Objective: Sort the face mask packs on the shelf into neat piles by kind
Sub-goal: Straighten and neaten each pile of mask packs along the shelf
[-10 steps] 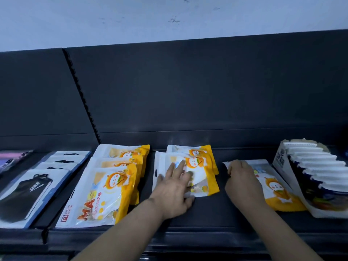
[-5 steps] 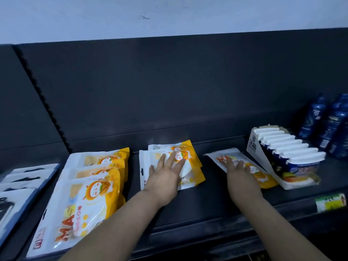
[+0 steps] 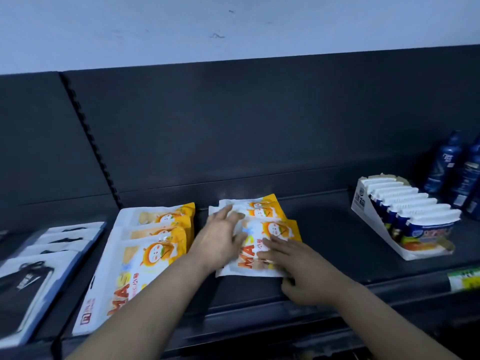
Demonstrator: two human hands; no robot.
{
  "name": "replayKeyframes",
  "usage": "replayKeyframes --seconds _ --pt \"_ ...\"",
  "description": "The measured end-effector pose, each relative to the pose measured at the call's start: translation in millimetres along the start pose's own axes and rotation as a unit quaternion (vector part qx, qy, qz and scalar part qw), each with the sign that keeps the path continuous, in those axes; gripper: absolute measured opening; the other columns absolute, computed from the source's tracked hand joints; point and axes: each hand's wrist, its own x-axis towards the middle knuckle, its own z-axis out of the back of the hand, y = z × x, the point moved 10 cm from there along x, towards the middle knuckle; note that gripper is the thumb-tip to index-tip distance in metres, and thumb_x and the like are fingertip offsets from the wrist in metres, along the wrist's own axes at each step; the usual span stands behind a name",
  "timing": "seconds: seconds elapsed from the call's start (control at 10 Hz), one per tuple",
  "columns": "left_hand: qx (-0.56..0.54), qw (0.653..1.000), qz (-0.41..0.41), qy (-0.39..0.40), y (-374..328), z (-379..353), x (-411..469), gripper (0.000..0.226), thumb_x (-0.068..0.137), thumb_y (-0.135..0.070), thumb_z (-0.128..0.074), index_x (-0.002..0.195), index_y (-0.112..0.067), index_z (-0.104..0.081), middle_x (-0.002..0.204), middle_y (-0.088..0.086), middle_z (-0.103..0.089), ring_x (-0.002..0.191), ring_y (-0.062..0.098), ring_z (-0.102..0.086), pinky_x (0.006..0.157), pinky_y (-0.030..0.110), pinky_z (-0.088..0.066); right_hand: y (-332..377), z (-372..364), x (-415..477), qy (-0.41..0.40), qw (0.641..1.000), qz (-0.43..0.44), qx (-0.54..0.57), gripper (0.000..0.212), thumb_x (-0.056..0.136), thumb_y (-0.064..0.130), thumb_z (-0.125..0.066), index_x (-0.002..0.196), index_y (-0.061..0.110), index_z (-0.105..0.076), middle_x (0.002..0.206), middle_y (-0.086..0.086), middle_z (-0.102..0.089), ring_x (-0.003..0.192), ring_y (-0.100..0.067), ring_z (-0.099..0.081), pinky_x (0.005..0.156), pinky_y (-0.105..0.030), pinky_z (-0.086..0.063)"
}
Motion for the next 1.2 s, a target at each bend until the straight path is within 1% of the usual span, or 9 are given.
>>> replayKeyframes --seconds 0.1,0.2,0.3,0.4,0.6,0.7,0.8,1.0,1.2 --pt "0.023 0.997 0.047 0.052 5.5 -25.2 -13.2 0.066 0.093 -0.046 -0.052 0.150 -0.026 -0.024 0.162 0.006 -0.003 0.149 0.029 -0.002 0.120 0.040 -0.016 -15.9 17.5 -2.1 -0.050 0.988 -0.072 0.123 0.060 0.074 0.060 -0.044 0.130 0.040 -0.051 0.156 0.014 -0.020 0.147 -0.005 -0.003 0.120 -0.037 -0.011" --pt "0.003 0.983 0.158 0.090 22.4 -42.7 -24.3 0.091 0.089 -0.060 -0.051 0.154 -0.020 -0.001 0.161 0.011 0.015 0.147 0.037 0.013 0.121 0.045 -0.003 -44.2 14.1 -1.3 -0.083 0.964 -0.196 0.157 0.078 0.074 0.069 -0.053 0.142 0.035 -0.034 0.158 0.005 -0.014 0.148 -0.027 -0.005 0.117 -0.046 -0.019" --pt "-0.117 0.965 0.226 0.068 28.7 -43.6 -32.1 0.099 0.085 -0.058 -0.059 0.153 -0.018 0.001 0.161 0.009 0.011 0.149 0.033 -0.006 0.118 0.042 -0.018 -52.0 -3.5 6.0 -0.037 0.952 -0.229 0.202 0.092 0.072 0.065 -0.063 0.146 0.035 -0.017 0.158 0.003 -0.008 0.145 -0.028 -0.018 0.110 -0.044 -0.032" --pt "-0.139 0.963 0.226 0.043 24.6 -35.8 -34.0 0.094 0.085 -0.049 -0.065 0.152 -0.016 -0.009 0.161 0.005 -0.006 0.143 0.026 -0.027 0.110 0.036 -0.034 -43.3 -2.7 13.1 0.004 0.966 -0.181 0.187 0.098 0.075 0.053 -0.069 0.150 0.031 -0.009 0.158 0.009 -0.004 0.144 -0.018 -0.018 0.111 -0.037 -0.032" --pt "-0.193 0.945 0.262 0.020 33.6 -41.3 -30.7 0.105 0.079 -0.054 -0.069 0.153 -0.018 -0.004 0.161 0.003 -0.008 0.144 0.025 -0.028 0.111 0.043 -0.038 -82.3 -4.2 11.2 -0.010 0.909 -0.297 0.292 0.125 0.063 0.070 -0.070 0.150 0.031 0.011 0.160 -0.002 0.015 0.148 -0.022 -0.001 0.116 -0.043 -0.018" --pt "-0.209 0.939 0.273 0.020 38.9 -45.8 -27.7 0.109 0.074 -0.055 -0.072 0.153 -0.024 -0.004 0.161 -0.001 -0.006 0.140 0.026 -0.034 0.105 0.046 -0.045 -89.3 -4.3 21.7 -0.002 0.906 -0.310 0.288 0.121 0.067 0.073 -0.064 0.152 0.025 0.007 0.161 -0.002 0.003 0.148 -0.022 -0.009 0.116 -0.043 -0.019" --pt "-0.193 0.938 0.286 0.025 43.1 -48.1 -25.5 0.107 0.075 -0.052 -0.073 0.152 -0.021 -0.007 0.160 0.001 -0.010 0.138 0.025 -0.037 0.103 0.044 -0.047 -79.1 -4.0 33.0 -0.005 0.931 -0.271 0.246 0.108 0.065 0.076 -0.061 0.149 0.028 -0.011 0.153 0.001 -0.028 0.137 -0.022 -0.036 0.107 -0.044 -0.036" --pt "-0.140 0.941 0.307 0.035 44.6 -42.8 -22.4 0.100 0.077 -0.050 -0.073 0.150 -0.014 -0.014 0.156 0.006 -0.019 0.135 0.026 -0.041 0.102 0.041 -0.048 -67.7 -8.7 29.8 0.048 0.947 -0.244 0.204 0.108 0.074 0.076 -0.053 0.151 0.027 0.005 0.161 -0.002 0.010 0.148 -0.025 -0.004 0.117 -0.047 -0.019" --pt "-0.099 0.952 0.291 -0.003 30.0 -26.3 -24.4 0.085 0.089 -0.049 -0.060 0.151 -0.014 -0.014 0.161 0.010 -0.004 0.145 0.031 -0.022 0.112 0.041 -0.034 -49.7 9.9 26.3 0.003 0.973 -0.184 0.139 0.084 0.086 0.063 -0.051 0.151 0.024 -0.015 0.161 0.003 0.006 0.148 -0.026 0.004 0.119 -0.049 -0.007"
